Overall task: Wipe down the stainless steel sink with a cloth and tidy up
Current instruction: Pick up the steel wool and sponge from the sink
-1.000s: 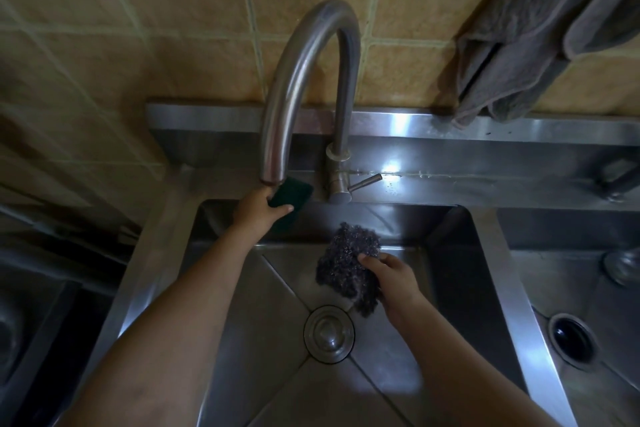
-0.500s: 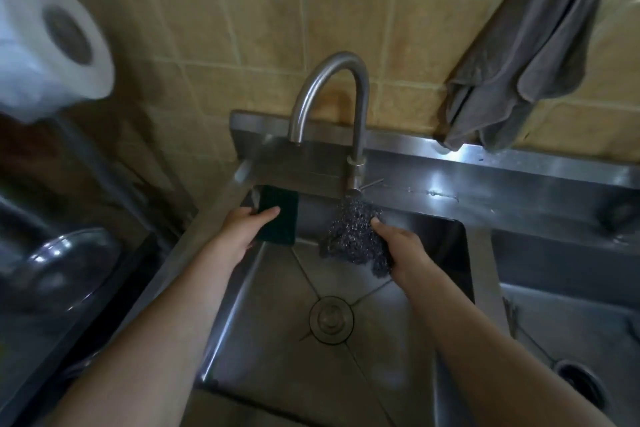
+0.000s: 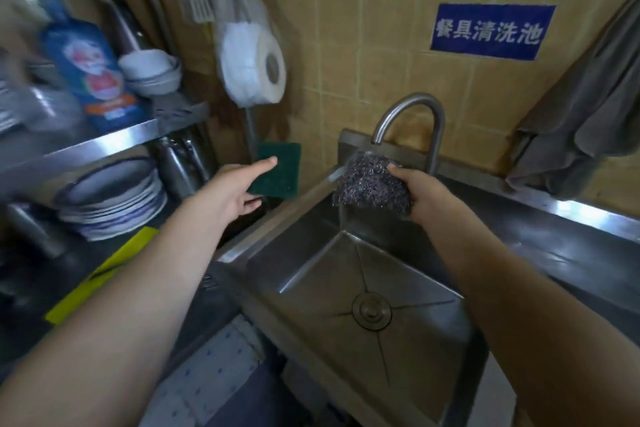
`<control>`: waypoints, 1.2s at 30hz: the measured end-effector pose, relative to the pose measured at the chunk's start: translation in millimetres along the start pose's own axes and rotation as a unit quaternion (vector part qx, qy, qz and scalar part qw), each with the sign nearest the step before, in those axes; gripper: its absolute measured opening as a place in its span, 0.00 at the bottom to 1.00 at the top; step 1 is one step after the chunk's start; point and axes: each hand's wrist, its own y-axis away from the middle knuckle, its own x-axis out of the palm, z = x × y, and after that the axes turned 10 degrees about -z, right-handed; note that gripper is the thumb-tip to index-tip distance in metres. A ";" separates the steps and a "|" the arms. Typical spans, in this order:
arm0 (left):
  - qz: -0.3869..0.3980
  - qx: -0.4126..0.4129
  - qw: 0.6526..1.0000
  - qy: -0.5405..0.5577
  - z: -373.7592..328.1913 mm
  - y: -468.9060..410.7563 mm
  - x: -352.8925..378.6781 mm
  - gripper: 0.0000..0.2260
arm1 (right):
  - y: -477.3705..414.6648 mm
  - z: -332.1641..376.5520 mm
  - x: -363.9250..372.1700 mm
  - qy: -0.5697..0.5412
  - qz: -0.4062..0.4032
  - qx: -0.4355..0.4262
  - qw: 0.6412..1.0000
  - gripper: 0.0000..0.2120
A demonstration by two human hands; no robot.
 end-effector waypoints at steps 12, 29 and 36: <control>-0.125 0.030 0.990 0.050 -42.9 80.8 -167.9 0.08 | 84.4 10.1 141.6 0.118 0.181 -0.023 0.976 0.07; -0.206 0.007 0.975 0.081 -42.5 38.4 -349.0 0.08 | 143.1 -48.9 333.3 0.172 0.242 0.015 0.955 0.07; -0.206 -0.001 0.975 0.088 -41.3 9.4 -384.6 0.08 | 145.5 -63.0 389.5 0.198 0.250 0.007 0.948 0.07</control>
